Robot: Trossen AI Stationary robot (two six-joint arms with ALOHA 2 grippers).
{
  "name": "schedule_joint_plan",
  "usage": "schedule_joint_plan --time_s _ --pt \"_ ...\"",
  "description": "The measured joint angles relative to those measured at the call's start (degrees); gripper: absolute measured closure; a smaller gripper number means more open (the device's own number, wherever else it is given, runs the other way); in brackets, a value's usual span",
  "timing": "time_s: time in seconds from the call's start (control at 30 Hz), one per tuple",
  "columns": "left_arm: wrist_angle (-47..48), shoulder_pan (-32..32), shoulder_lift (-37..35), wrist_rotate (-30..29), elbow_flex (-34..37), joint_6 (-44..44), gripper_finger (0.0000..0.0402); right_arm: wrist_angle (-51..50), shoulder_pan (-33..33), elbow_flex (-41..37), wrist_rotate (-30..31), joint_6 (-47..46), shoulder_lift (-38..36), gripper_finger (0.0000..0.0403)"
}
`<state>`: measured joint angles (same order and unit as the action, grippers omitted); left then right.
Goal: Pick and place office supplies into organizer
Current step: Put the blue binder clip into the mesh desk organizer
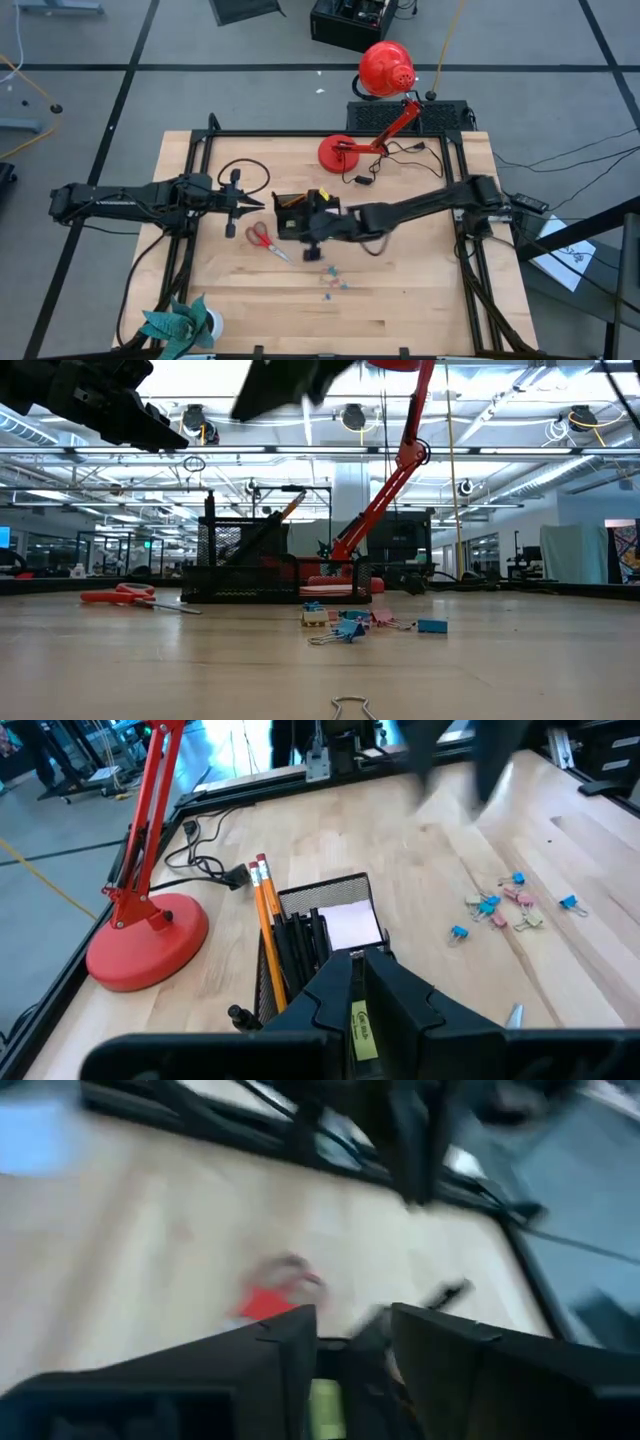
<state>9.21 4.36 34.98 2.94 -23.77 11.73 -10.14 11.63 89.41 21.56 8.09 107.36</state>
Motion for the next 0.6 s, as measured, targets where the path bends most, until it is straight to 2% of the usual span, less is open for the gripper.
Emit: schedule_joint_plan --time_s 0.1,0.2,0.3,0.37,0.5,0.57,0.6 --pt "-0.04 0.00 0.04 0.00 0.00 0.19 0.0366 -2.29 2.91 -0.46 -1.99 -3.55 -4.24 0.0324" --pt "-0.15 -0.10 0.02 -1.23 0.00 1.39 0.0366 -3.28 5.67 -3.32 -2.34 -6.16 -7.63 0.0380" --pt "-1.34 -1.14 0.02 -2.01 0.00 4.23 0.0366 -0.01 7.75 -9.29 -2.28 -6.60 -10.23 0.0393" --pt "-3.60 -2.21 -0.20 -1.08 0.00 6.76 0.0366 6.15 8.23 -14.99 -3.34 -6.89 -11.70 0.0391" --pt "-10.20 -4.79 -1.48 8.17 0.37 10.96 0.0366 26.06 6.46 -30.33 -11.31 -5.43 -16.27 0.0401" --pt "-17.40 -6.30 -3.49 11.78 1.68 11.87 0.0366 36.92 5.00 -38.62 -11.60 -6.12 -18.87 0.0401" --pt "-19.06 -6.91 -5.10 11.49 2.47 12.20 0.0366 41.42 4.00 -42.19 -11.39 -6.68 -19.61 0.0401"
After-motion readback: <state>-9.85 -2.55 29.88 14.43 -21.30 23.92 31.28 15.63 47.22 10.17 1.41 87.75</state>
